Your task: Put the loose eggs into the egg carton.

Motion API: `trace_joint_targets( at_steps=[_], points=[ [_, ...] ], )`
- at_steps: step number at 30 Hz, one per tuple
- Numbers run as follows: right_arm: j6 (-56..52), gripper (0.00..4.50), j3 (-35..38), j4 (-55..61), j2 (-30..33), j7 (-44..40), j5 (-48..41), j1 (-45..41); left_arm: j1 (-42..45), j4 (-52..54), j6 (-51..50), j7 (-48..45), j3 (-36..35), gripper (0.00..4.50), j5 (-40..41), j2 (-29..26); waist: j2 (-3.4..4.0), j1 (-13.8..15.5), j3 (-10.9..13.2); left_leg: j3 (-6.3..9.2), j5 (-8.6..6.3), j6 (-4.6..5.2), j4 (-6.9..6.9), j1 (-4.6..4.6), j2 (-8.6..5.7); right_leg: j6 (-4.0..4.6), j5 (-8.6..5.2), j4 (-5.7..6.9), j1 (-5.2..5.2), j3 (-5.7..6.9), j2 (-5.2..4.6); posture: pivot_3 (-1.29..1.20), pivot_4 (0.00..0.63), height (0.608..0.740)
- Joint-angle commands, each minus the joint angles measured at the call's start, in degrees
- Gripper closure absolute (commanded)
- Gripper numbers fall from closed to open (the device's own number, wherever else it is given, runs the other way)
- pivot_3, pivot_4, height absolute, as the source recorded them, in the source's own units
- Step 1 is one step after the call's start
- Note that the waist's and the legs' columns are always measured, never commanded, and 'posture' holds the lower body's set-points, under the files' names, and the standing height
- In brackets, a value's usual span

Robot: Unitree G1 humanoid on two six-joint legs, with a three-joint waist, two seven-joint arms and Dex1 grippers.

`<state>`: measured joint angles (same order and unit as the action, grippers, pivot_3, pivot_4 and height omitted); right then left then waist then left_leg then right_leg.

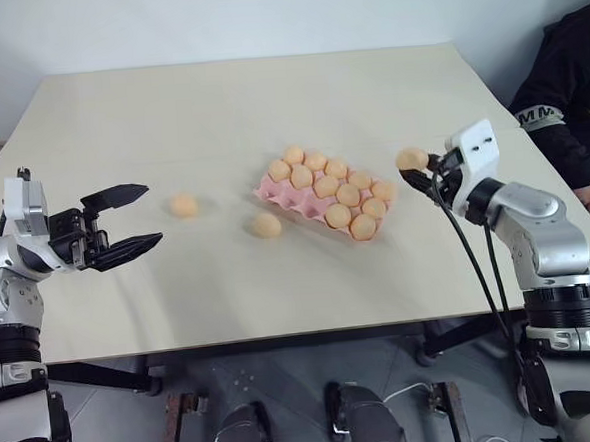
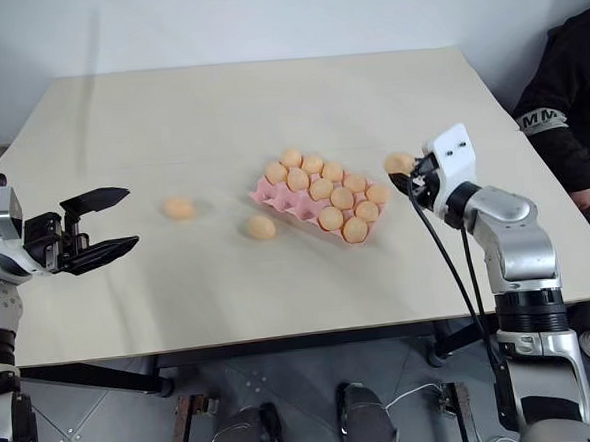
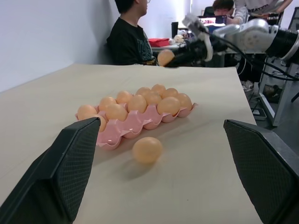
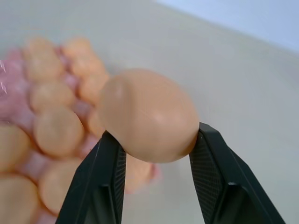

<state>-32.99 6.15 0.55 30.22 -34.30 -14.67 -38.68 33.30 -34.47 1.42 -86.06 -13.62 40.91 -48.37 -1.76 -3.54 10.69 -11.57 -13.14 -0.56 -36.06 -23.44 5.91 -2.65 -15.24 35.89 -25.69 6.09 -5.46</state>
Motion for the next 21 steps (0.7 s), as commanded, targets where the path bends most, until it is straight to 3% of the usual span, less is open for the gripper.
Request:
trace_joint_targets(
  at_steps=[1, 6, 12, 21],
  points=[
    [-6.2, 2.78, -2.9, 7.7, -3.6, 3.1, -2.1, -2.9, 0.4, 1.5, 0.5, -6.4, -1.9, 0.00, 0.1, 0.1, 0.00, 0.0, 0.0, 0.01, 0.00, -0.01, 0.00, 0.00, 0.02, 0.03, -0.01, 0.01, 0.00, 0.01, 0.00, 0.00, 0.150, 0.740],
    [-9.0, 2.78, -10.8, 7.3, -8.4, 5.2, 1.4, -4.5, -0.7, 2.4, 0.8, -6.1, -2.2, 0.00, 0.2, 1.0, 0.00, 0.2, 0.0, 0.02, 0.03, 0.02, 0.02, -0.04, 0.05, 0.12, -0.07, 0.02, -0.04, 0.07, 0.06, 0.00, 0.150, 0.740],
    [-7.6, 2.78, -17.9, 2.1, -10.5, 4.6, 5.2, -5.4, -3.8, 5.7, 0.1, -5.3, -3.8, 0.00, 1.0, 1.2, -0.03, 0.3, 0.0, -0.08, 0.27, 0.11, -0.15, -0.89, -0.12, -0.05, 0.02, 0.16, -0.85, 0.04, 0.09, 0.00, 0.150, 0.740],
    [-2.5, 2.78, -20.4, -6.2, -12.3, 4.0, 8.7, -8.1, -8.4, 10.2, -1.2, -4.0, -7.0, 0.00, 1.5, 0.6, -0.03, 0.1, 0.0, -0.06, 0.23, 0.19, -0.13, -0.85, -0.08, -0.06, 0.03, 0.19, -0.84, 0.06, 0.14, 0.00, 0.150, 0.740]
  ],
)
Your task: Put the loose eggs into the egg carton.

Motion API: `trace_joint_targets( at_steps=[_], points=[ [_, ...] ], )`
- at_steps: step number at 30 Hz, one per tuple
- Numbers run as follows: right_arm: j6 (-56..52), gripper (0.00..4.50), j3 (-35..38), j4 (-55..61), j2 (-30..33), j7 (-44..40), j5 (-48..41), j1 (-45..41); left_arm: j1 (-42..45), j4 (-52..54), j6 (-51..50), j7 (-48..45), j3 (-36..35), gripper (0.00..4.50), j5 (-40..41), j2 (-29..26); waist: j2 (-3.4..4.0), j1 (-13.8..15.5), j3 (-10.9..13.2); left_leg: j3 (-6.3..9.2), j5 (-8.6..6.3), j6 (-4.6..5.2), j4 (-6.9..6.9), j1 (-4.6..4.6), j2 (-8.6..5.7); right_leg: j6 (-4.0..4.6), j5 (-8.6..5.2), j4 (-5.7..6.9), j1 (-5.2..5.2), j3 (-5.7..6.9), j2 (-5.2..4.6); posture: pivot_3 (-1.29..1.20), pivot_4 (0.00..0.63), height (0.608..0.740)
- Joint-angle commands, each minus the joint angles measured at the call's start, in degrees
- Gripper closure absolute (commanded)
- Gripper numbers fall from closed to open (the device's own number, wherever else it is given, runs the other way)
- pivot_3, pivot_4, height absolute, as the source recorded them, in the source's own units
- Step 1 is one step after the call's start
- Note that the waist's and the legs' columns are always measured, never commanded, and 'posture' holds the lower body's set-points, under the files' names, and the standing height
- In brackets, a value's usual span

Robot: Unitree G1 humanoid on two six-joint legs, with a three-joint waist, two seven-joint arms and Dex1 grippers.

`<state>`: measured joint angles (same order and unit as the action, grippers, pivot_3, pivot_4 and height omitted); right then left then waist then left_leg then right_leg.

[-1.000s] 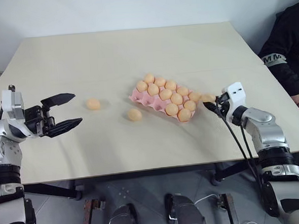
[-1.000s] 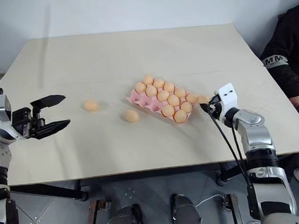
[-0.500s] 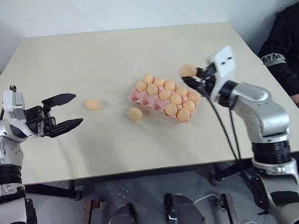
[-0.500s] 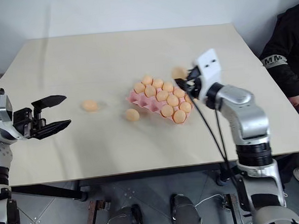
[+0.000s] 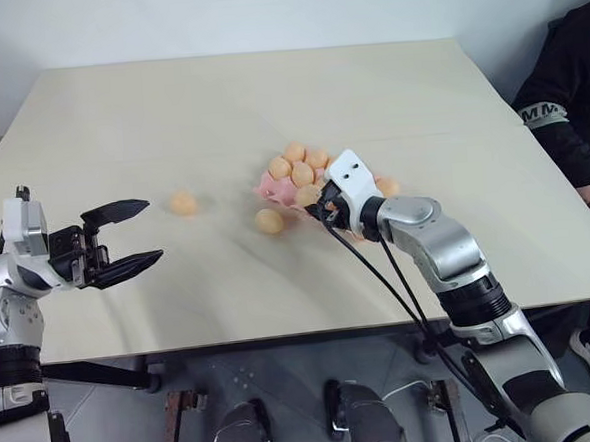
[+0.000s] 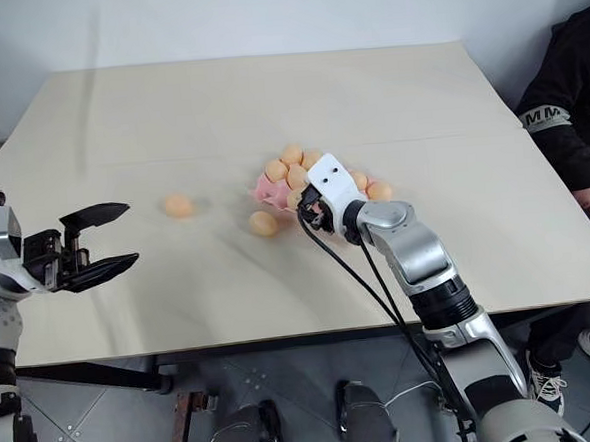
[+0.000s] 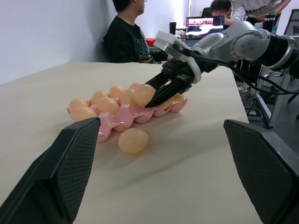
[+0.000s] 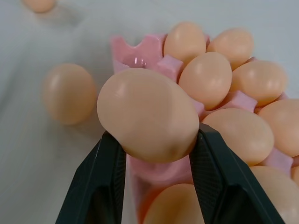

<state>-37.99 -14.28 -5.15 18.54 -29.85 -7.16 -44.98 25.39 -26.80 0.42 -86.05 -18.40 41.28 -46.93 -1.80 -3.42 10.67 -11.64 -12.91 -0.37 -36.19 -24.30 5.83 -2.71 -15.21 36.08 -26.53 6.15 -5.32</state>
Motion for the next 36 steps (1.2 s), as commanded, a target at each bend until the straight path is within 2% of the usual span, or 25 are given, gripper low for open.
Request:
trace_joint_targets(
  at_steps=[1, 4, 7, 13, 28, 36],
  points=[
    [3.1, 2.78, 0.1, -1.3, -0.7, -0.6, 1.4, -2.2, -0.6, 2.7, -0.2, -3.9, -2.4, 0.00, 1.0, -0.8, 0.00, 0.0, 0.0, 0.00, 0.00, 0.00, 0.00, 0.00, 0.01, 0.00, 0.00, 0.01, 0.00, 0.00, 0.00, 0.00, 0.150, 0.740],
    [4.8, 2.78, -0.2, -3.6, -1.0, -1.0, 2.4, -3.3, -1.1, 3.3, -0.4, -3.6, -2.8, 0.00, 0.9, -0.6, 0.00, 0.0, 0.0, 0.00, 0.01, -0.01, 0.00, 0.00, 0.00, 0.00, 0.00, 0.01, 0.00, -0.01, -0.01, 0.00, 0.150, 0.740],
    [4.8, 2.08, -0.3, -4.3, -0.8, -1.7, 3.0, -3.8, -1.2, 3.6, -0.5, -3.3, -3.0, 0.00, 0.7, -0.5, 0.00, 0.0, 0.0, -0.01, 0.02, -0.02, 0.00, 0.00, 0.00, 0.00, 0.00, 0.00, 0.00, -0.01, -0.01, 0.00, 0.150, 0.740],
    [3.4, 0.07, 0.4, -2.1, 0.7, -3.8, 3.4, -3.4, -0.6, 3.0, -0.2, -3.1, -2.8, 0.00, 0.4, -0.2, 0.00, 0.0, 0.0, -0.01, 0.03, -0.04, 0.00, 0.00, 0.00, 0.00, 0.00, 0.00, 0.00, -0.01, -0.01, 0.00, 0.150, 0.740],
    [1.1, 0.03, 4.3, 6.8, 4.0, -8.7, -0.8, -1.2, 1.8, 1.2, 0.0, -3.4, -2.1, 0.00, -0.9, 0.7, 0.00, 0.1, 0.0, -0.01, 0.06, -0.08, 0.00, 0.00, 0.00, 0.00, 0.00, 0.01, 0.00, -0.01, 0.00, 0.00, 0.150, 0.740],
    [2.6, 0.03, 6.9, 7.3, 6.5, -10.4, -2.8, -0.8, 1.4, 1.4, 0.3, -2.4, -2.5, 0.00, -1.1, 1.2, -0.01, 0.1, 0.0, 0.00, 0.01, -0.01, -0.03, 0.02, 0.00, 0.00, 0.00, 0.05, 0.01, -0.01, 0.00, 0.00, 0.150, 0.740]
  ],
)
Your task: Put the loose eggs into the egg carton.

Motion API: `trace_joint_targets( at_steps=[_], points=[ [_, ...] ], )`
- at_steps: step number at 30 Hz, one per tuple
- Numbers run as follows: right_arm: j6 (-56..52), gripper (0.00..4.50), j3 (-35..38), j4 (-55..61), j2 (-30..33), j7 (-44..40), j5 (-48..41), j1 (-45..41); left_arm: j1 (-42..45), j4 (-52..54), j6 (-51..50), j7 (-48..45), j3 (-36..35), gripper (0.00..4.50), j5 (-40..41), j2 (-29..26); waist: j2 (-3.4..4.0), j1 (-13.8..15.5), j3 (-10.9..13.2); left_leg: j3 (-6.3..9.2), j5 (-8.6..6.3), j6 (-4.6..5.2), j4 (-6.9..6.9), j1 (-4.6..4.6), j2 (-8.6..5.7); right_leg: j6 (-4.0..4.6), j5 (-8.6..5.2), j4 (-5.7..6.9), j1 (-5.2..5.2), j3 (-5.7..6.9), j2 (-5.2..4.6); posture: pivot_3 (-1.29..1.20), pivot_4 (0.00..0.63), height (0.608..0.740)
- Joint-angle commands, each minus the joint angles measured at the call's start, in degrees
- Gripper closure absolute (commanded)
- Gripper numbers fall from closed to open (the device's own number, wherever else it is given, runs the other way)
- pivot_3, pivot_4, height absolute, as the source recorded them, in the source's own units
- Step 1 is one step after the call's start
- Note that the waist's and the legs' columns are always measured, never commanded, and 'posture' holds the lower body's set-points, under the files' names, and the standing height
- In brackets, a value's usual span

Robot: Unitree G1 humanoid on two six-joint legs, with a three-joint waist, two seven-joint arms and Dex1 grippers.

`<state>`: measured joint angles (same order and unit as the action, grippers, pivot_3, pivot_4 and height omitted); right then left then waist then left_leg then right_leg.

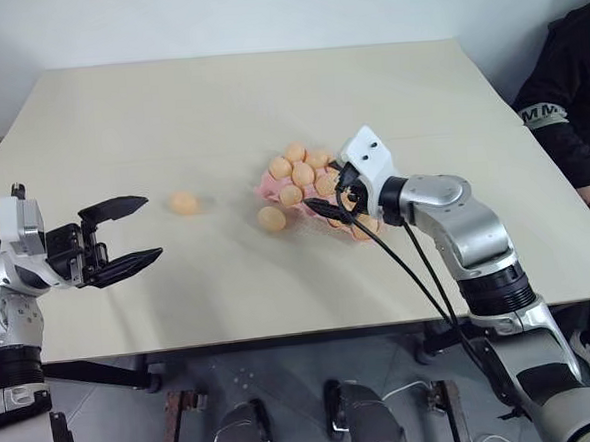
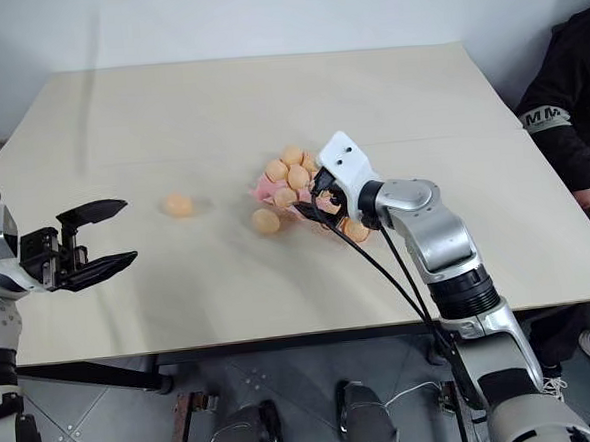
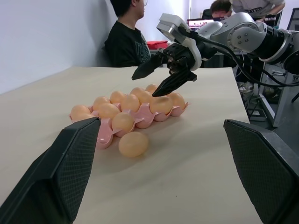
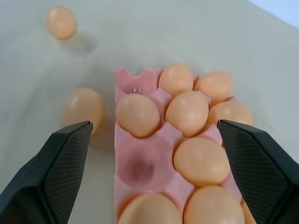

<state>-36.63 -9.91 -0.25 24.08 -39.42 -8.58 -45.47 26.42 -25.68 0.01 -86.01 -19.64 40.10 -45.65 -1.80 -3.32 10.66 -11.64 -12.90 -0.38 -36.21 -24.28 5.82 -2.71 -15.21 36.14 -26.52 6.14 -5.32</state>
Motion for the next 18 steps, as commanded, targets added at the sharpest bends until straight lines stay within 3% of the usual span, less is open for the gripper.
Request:
trace_joint_targets(
  at_steps=[1, 6, 10, 18],
  points=[
    [2.1, 0.03, 2.6, 2.0, 1.0, -1.0, -1.3, -0.5, 0.3, 0.3, 0.8, -2.4, -1.4, 0.00, 0.1, 0.0, 0.00, 0.0, 0.0, 0.00, 0.00, 0.00, 0.00, 0.00, 0.00, 0.00, 0.00, 0.00, 0.00, 0.00, 0.00, 0.00, 0.150, 0.740],
    [2.7, 0.03, 2.1, -1.8, -3.0, 1.2, -1.1, -3.8, 0.1, 0.8, 0.9, -2.1, -1.4, 0.00, 0.4, 0.7, 0.00, -0.2, 0.0, -0.02, 0.01, -0.01, -0.01, 0.02, 0.00, 0.00, 0.00, 0.04, 0.00, -0.01, 0.00, 0.00, 0.150, 0.740],
    [0.6, 0.03, 1.4, -6.2, -10.0, 6.9, 0.0, -6.0, 0.3, 0.8, 0.7, -2.6, -1.4, 0.00, 0.4, 0.7, 0.00, -0.4, 0.0, -0.02, 0.05, -0.05, -0.04, 0.07, 0.02, 0.04, -0.02, 0.20, -0.02, -0.02, 0.01, 0.00, 0.150, 0.740],
    [2.1, 0.03, -1.1, -9.2, -19.3, 14.1, 2.4, -3.7, -0.7, 1.9, 0.6, -2.4, -2.1, 0.00, 0.7, 0.4, -0.03, -0.2, 0.0, 0.00, 0.07, -0.06, -0.07, 0.05, 0.00, 0.09, -0.05, 0.31, -0.03, -0.02, -0.03, 0.00, 0.150, 0.740]
  ],
)
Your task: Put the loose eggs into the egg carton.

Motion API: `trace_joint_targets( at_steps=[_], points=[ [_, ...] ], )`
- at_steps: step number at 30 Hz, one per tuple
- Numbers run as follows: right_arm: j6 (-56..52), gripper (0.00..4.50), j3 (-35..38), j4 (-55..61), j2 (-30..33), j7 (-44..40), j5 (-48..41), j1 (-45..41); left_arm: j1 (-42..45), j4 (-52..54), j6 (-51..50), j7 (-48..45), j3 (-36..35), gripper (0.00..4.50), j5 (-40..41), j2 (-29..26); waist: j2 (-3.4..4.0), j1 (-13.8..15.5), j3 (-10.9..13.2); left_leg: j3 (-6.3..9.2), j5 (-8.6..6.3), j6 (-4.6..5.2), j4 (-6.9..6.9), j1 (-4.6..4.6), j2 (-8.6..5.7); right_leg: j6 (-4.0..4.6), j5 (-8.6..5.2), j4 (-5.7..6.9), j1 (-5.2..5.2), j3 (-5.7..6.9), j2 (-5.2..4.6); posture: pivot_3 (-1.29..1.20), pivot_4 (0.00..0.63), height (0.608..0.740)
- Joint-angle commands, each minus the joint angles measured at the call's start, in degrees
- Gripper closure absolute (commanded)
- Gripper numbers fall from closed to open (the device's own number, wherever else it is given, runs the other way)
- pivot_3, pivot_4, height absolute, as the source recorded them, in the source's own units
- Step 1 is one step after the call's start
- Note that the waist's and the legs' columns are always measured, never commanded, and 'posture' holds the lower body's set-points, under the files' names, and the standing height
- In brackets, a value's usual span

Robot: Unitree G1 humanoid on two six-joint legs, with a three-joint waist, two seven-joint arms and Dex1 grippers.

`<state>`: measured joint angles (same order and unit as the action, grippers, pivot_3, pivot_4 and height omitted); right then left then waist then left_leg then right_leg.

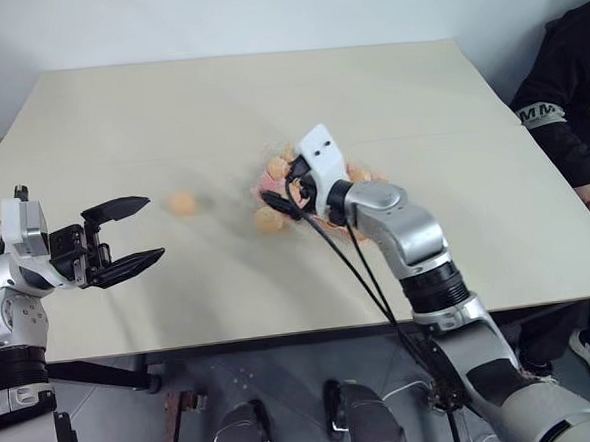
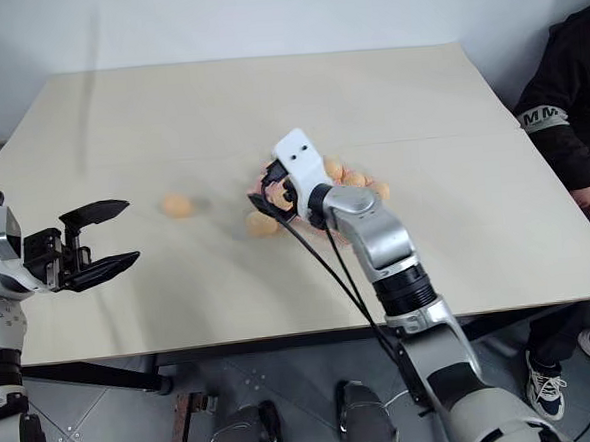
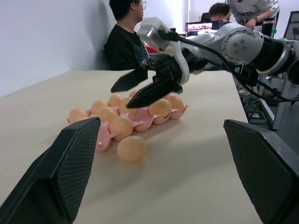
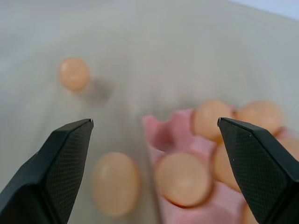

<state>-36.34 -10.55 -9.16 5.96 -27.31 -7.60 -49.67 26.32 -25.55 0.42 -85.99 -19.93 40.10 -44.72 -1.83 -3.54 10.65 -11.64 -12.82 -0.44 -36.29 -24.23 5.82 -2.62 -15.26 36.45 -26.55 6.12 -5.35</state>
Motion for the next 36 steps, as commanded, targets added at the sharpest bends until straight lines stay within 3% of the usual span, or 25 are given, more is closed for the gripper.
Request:
trace_joint_targets(
  at_steps=[1, 21, 24, 32, 36],
  points=[
    [2.8, 0.03, -0.7, -1.7, -1.4, 2.6, 2.0, 0.4, -0.9, 1.9, 0.2, -2.3, -1.9, 0.00, 0.8, -0.5, -0.01, 0.0, 0.0, 0.00, 0.00, 0.00, 0.00, 0.00, 0.00, 0.00, 0.00, 0.00, 0.00, 0.00, 0.00, 0.00, 0.150, 0.740],
    [13.0, 0.03, 2.4, -20.6, -3.9, 7.5, 5.1, -4.4, -2.9, 4.5, -0.5, -1.4, -3.2, 0.00, 0.9, -0.3, -0.02, -1.4, 0.0, 0.04, 0.09, 0.01, -0.01, 0.05, 0.00, 0.01, 0.00, 0.15, 0.01, -0.02, -0.01, 0.00, 0.150, 0.740],
    [13.0, 0.69, 2.1, -20.7, -4.1, 6.8, 5.1, -4.3, -2.9, 4.5, -0.4, -1.2, -3.2, 0.00, 0.9, -0.2, -0.02, -1.4, 0.0, 0.06, 0.09, 0.01, -0.01, 0.05, -0.01, 0.01, 0.00, 0.15, 0.01, -0.02, -0.04, 0.00, 0.150, 0.740],
    [13.2, 3.38, 1.4, -21.3, -4.4, 5.5, 6.2, -4.9, -2.9, 4.5, -0.2, -1.0, -3.1, 0.00, 0.8, 0.0, -0.02, -1.4, 0.0, 0.06, 0.10, 0.01, 0.02, 0.05, -0.01, 0.01, 0.00, 0.13, 0.01, -0.02, -0.03, 0.00, 0.150, 0.740],
    [12.8, 3.84, 1.4, -19.4, -4.2, 4.4, 6.1, -4.9, -2.9, 4.5, -0.2, -0.9, -3.2, 0.00, 0.8, 0.0, -0.02, -1.4, 0.0, 0.06, 0.10, 0.01, 0.02, 0.05, -0.01, 0.01, 0.00, 0.13, 0.01, -0.02, -0.04, 0.00, 0.150, 0.740]
  ],
)
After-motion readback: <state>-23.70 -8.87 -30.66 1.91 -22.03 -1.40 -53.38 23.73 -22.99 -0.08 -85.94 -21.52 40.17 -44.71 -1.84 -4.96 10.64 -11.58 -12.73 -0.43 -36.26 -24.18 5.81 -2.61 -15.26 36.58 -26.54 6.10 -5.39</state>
